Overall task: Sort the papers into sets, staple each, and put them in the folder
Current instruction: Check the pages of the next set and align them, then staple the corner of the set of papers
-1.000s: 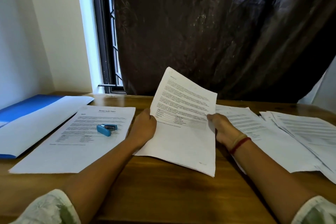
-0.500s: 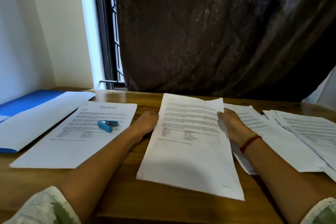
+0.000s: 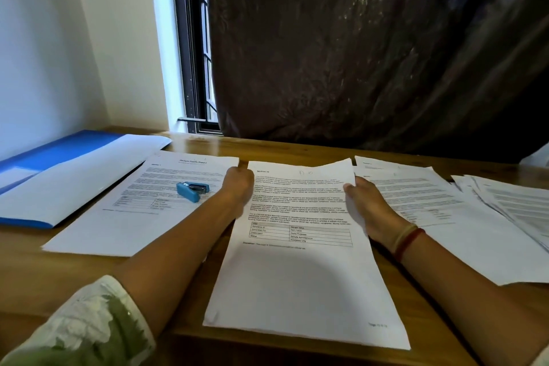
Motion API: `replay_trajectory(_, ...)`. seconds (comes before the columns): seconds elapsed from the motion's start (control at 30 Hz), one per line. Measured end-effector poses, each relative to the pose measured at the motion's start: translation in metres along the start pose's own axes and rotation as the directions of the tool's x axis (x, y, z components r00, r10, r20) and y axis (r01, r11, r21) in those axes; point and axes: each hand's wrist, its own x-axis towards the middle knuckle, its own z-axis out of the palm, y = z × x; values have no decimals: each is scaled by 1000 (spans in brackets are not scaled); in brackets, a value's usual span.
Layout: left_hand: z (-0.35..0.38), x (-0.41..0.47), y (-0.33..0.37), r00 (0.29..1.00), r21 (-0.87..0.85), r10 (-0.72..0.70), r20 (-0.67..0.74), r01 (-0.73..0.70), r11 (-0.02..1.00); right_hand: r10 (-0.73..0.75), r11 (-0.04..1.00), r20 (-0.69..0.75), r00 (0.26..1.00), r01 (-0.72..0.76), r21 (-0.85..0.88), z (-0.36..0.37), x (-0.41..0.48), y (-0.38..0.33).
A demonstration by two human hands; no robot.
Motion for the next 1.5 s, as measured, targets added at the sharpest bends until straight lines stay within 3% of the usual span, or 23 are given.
replay_trajectory(0.17,5,1,-10,988,-39,151,25,-150,988,20,998,49,999,-23,64,2,-5,2)
replay_trajectory(0.23,4,1,-12,984,-42,178,31,-176,983,-40,999,14,999,40,36,-1,-9,-1)
replay_trajectory(0.3,4,0,-12,980,-53,192,44,-190,980,-208,957,-150,967,170,-233,-8,-8,-6)
replay_trajectory(0.37,5,-1,-11,978,-71,200,63,-195,978,-424,815,-208,881,272,-512,-14,-5,-14)
replay_trajectory(0.47,6,-3,-11,972,-85,210,104,-201,976,-555,661,-40,831,411,-628,-5,5,-27)
replay_trajectory(0.57,8,2,-12,968,-64,213,132,-206,976,-538,502,257,803,550,-667,26,12,-41)
replay_trajectory(0.67,9,6,-13,966,-34,216,145,-213,976,-434,574,386,814,580,-578,64,14,-50)
replay_trajectory(0.77,11,9,-14,963,-17,218,160,-218,976,-350,764,359,865,485,-425,87,23,-51)
replay_trajectory(0.83,12,14,-16,961,-19,224,163,-224,974,-340,807,350,873,462,-367,92,29,-48)
replay_trajectory(1.07,14,17,-21,960,0,221,172,-224,975,-450,739,388,804,579,-345,93,38,-35)
replay_trajectory(1.5,14,14,-23,948,45,297,115,-304,952,-543,658,339,768,640,-397,99,39,-31)
